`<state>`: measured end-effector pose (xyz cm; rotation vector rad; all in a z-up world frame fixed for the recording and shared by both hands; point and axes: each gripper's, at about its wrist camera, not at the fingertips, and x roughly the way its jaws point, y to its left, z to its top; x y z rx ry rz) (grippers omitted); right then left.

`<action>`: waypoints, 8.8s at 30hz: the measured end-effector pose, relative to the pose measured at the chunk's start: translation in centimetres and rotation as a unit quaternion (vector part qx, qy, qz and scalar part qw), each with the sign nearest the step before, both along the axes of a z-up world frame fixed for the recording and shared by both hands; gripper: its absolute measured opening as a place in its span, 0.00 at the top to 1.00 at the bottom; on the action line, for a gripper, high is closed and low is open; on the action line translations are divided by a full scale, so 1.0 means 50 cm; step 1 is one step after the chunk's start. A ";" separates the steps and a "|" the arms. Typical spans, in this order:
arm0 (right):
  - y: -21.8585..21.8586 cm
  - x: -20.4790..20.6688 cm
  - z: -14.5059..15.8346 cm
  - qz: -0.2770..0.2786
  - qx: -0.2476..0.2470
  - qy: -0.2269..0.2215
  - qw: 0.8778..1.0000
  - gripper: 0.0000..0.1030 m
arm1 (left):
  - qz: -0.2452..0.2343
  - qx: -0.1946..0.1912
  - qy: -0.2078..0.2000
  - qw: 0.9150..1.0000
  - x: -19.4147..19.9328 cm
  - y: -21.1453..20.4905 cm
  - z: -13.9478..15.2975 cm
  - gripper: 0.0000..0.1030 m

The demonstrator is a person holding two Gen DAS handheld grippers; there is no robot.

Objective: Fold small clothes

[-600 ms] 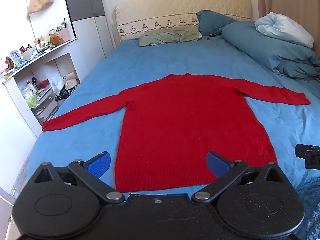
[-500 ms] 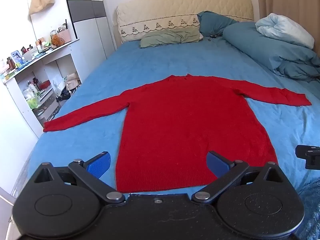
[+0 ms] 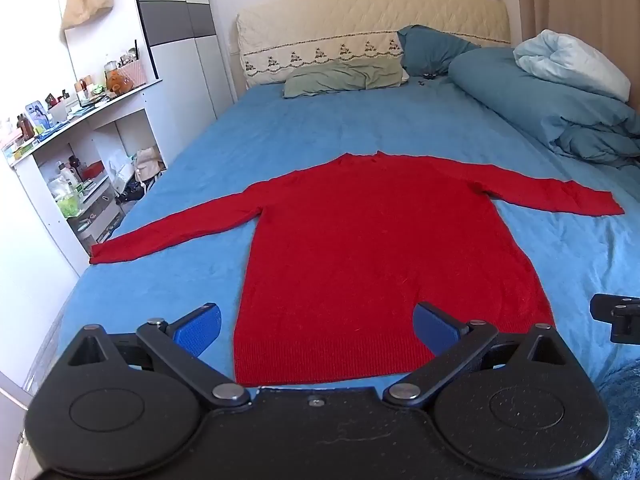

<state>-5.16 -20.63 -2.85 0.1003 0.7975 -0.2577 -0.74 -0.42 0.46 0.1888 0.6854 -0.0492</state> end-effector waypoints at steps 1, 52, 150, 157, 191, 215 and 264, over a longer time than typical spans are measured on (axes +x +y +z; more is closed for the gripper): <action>0.004 -0.003 0.007 0.000 0.000 0.000 1.000 0.00 | 0.000 0.000 0.000 1.000 0.000 0.000 -0.001 0.00; 0.015 -0.009 0.022 0.007 0.013 -0.004 1.000 0.00 | 0.000 -0.003 -0.006 1.000 -0.012 0.002 0.006 0.00; -0.603 0.710 -0.048 -0.211 0.110 -0.210 0.948 0.79 | -0.101 -0.068 0.101 0.987 0.924 -0.358 -0.119 0.00; -0.285 0.891 0.031 0.004 0.152 -0.237 0.960 0.79 | -0.016 -0.075 0.075 0.994 0.943 -0.059 -0.080 0.00; -0.050 0.776 -0.279 0.083 -0.033 -0.030 0.996 0.00 | 0.008 -0.155 0.182 0.971 0.893 0.075 -0.291 0.35; -0.271 0.807 -0.372 -0.081 0.000 0.012 0.997 0.00 | 0.115 -0.073 0.064 0.989 0.852 0.174 -0.277 0.95; -0.134 1.003 -0.225 0.074 0.057 -0.060 0.994 0.00 | 0.067 -0.083 0.078 0.991 0.786 0.168 -0.201 0.21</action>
